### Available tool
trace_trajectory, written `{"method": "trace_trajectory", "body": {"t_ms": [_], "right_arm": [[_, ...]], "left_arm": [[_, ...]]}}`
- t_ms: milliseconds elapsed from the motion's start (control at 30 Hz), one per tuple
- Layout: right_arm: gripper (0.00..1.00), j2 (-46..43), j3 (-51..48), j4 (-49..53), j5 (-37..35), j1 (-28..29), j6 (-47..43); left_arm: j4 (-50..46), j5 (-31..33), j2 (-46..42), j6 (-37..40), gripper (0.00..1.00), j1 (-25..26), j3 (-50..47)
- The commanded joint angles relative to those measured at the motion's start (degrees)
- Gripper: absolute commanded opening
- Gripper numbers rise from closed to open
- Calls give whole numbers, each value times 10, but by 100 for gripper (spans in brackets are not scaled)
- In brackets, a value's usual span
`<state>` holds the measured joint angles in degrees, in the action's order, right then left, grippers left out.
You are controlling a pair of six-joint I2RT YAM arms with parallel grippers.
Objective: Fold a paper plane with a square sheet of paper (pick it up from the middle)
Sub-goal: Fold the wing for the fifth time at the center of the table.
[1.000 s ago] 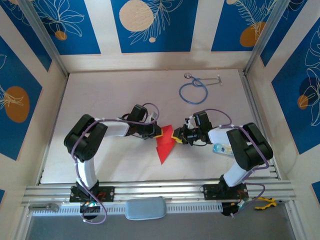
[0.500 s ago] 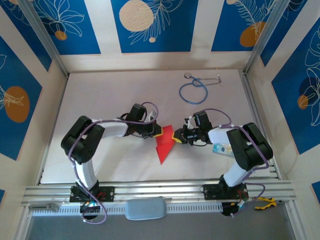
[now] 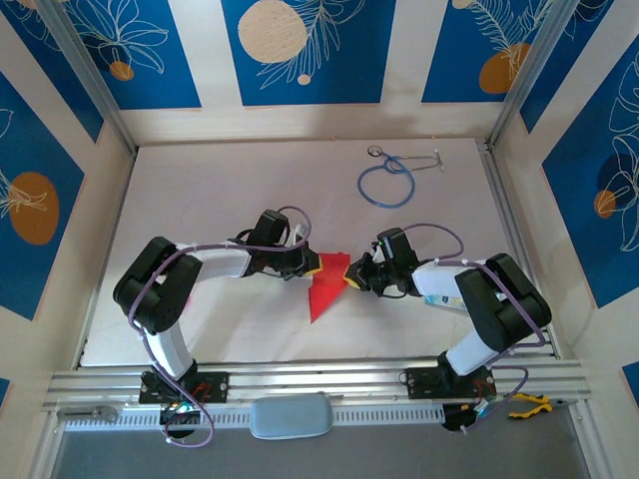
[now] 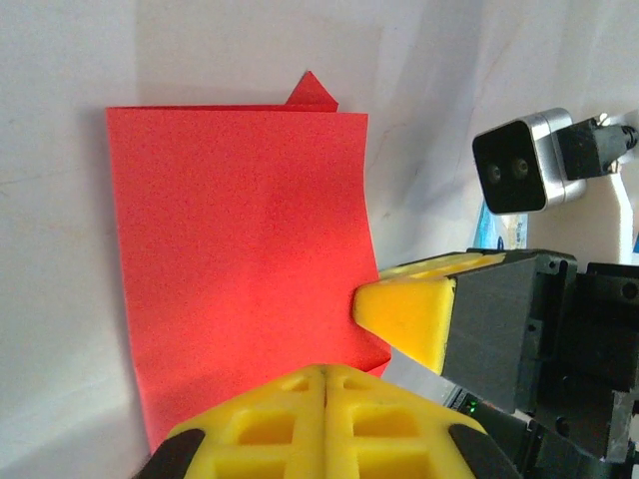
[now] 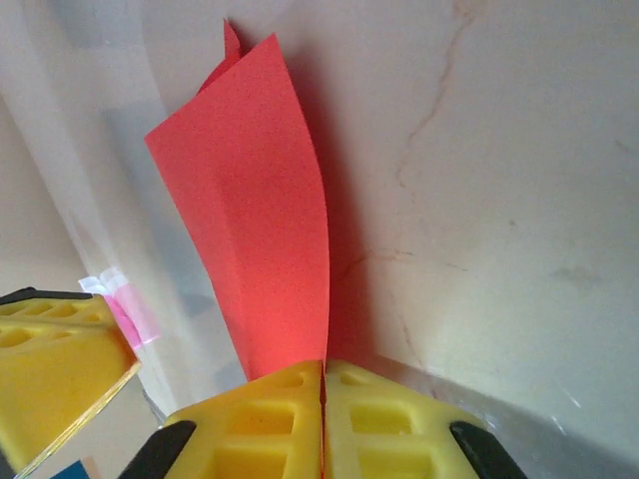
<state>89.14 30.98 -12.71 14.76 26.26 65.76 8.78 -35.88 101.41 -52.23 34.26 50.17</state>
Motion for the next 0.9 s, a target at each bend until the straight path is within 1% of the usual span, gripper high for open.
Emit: {"method": "trace_trajectory", "body": {"t_ms": [0,100,267,500,567,667,867], "right_arm": [[9,-18,-7,14,-33,6,23],[10,-18,-8,11,-27,6,21],[13,-13,-10,-12,4,6,4],[18,-11,-11,-32,29,1,-18],[21,-6,-8,-38,45,-4,-27],[23,7,-1,-43,70,-11,-43],[25,29,18,-40,98,-23,-74]], "left_arm": [[8,9,2,-6,4,6,-7],[2,10,17,-1,4,6,-1],[1,8,48,4,4,6,15],[-31,17,69,30,1,6,27],[-30,17,70,34,1,6,25],[-22,12,74,34,1,6,21],[-8,6,79,31,0,6,15]]}}
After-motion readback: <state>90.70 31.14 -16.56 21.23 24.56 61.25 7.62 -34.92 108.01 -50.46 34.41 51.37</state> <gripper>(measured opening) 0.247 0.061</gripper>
